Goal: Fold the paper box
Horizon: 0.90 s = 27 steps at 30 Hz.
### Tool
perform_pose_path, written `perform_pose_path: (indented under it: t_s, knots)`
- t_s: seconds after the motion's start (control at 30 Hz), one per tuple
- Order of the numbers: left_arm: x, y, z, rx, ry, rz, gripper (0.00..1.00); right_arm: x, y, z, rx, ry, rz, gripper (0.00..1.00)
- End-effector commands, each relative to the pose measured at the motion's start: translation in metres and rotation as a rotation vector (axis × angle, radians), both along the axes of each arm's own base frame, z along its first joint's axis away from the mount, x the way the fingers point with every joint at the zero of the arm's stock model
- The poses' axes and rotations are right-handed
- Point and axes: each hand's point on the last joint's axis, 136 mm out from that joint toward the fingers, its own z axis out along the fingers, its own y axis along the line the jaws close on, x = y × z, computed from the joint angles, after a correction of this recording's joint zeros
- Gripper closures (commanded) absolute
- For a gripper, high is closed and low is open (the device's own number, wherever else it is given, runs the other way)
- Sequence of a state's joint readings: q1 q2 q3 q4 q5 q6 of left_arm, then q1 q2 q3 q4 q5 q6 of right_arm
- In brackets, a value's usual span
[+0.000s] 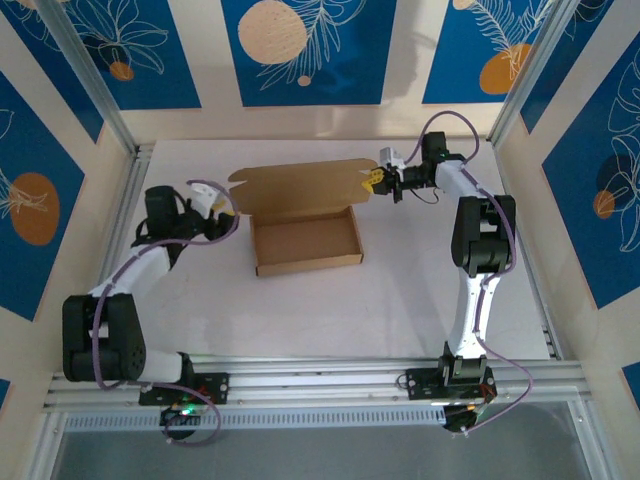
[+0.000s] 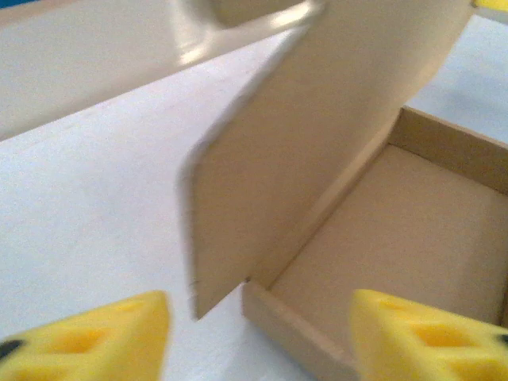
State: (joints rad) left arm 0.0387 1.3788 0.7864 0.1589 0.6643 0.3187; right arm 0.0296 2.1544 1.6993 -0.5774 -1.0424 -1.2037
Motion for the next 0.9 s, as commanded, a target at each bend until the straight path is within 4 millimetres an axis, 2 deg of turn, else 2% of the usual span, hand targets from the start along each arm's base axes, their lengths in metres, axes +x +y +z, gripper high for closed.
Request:
perform_pose_path:
  t_s: [0.0,0.17,0.3,0.53,0.7,0.87]
  knots:
    - [-0.003,0.000,0.019,-0.041,-0.056,-0.053,0.30,-0.008,-0.003,-0.005,-0.002,0.044,-0.003,1.00]
    - [0.003,-0.002,0.011,-0.018,-0.049,-0.141,0.27,-0.011,-0.002,0.005,0.028,0.040,0.015,1.00]
    - [0.019,0.005,0.016,-0.025,-0.094,-0.128,0.25,-0.015,-0.001,0.005,0.030,0.042,0.022,1.00]
    - [0.030,-0.007,0.011,-0.086,-0.066,-0.213,0.27,-0.015,0.001,0.001,0.029,0.053,0.027,1.00]
    - [0.029,-0.020,0.001,-0.094,-0.037,-0.257,0.43,-0.012,0.004,-0.002,0.018,0.062,0.024,1.00]
    - [0.030,-0.032,-0.003,-0.076,-0.029,-0.272,0.78,-0.007,0.008,-0.009,-0.008,0.077,-0.003,1.00]
